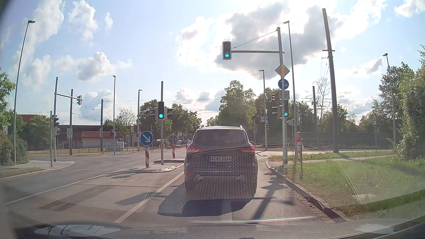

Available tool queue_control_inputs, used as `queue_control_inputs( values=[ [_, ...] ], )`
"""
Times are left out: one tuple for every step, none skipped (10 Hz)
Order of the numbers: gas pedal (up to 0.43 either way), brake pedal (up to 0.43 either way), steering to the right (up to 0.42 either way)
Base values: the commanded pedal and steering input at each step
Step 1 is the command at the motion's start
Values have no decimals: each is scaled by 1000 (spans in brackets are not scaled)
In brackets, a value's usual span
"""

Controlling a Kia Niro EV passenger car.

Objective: Follow the waypoints while adhering to traffic rules and regulations

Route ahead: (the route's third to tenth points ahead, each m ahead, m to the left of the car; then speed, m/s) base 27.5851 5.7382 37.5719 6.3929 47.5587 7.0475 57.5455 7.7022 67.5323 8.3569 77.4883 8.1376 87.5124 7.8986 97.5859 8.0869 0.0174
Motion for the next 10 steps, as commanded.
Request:
queue_control_inputs(
  values=[
    [0,165,6],
    [0,30,6],
    [0,12,6],
    [0,12,6],
    [177,12,6],
    [260,18,7],
    [287,12,6],
    [319,12,7],
    [339,12,7],
    [339,12,7]
  ],
)
